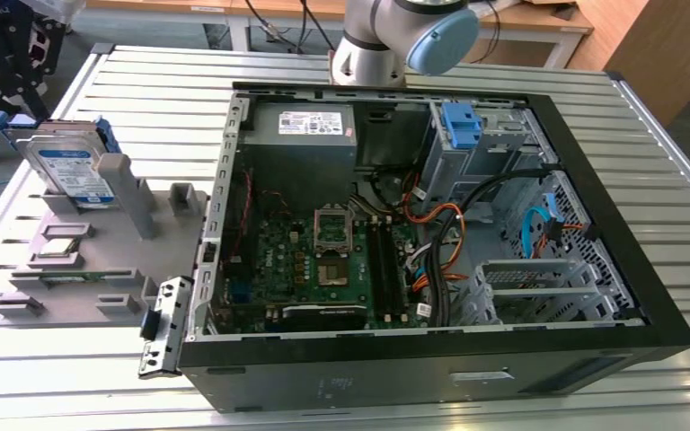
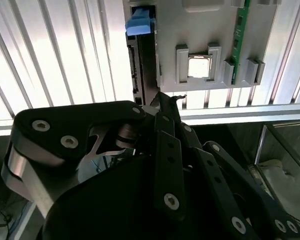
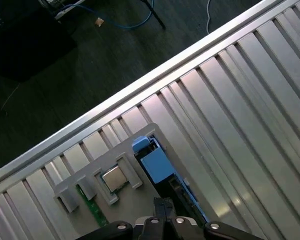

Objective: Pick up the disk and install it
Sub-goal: 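Pick up the disk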

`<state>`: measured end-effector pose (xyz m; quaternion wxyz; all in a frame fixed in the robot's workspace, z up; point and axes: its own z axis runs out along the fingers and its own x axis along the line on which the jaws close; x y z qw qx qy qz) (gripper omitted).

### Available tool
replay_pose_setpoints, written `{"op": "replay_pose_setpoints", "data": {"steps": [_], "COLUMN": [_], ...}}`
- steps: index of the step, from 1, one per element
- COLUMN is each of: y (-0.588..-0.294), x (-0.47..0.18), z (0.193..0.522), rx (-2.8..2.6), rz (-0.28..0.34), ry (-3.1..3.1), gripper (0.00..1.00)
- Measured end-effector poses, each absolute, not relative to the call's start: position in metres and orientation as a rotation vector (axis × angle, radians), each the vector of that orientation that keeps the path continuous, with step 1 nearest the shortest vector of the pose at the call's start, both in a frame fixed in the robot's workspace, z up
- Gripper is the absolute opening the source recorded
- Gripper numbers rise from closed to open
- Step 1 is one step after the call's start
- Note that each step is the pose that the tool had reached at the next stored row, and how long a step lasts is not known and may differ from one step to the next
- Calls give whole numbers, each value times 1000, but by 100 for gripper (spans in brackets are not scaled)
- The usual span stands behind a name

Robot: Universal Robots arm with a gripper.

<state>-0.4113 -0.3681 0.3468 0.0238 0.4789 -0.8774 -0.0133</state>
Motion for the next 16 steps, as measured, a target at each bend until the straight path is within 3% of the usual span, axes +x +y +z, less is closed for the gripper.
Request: {"op": "replay_pose_setpoints", "data": {"steps": [16], "y": [-368], "x": [-411], "z": [346], "rx": [1795], "rz": [-22], "ry": [-2544], "gripper": [11]}}
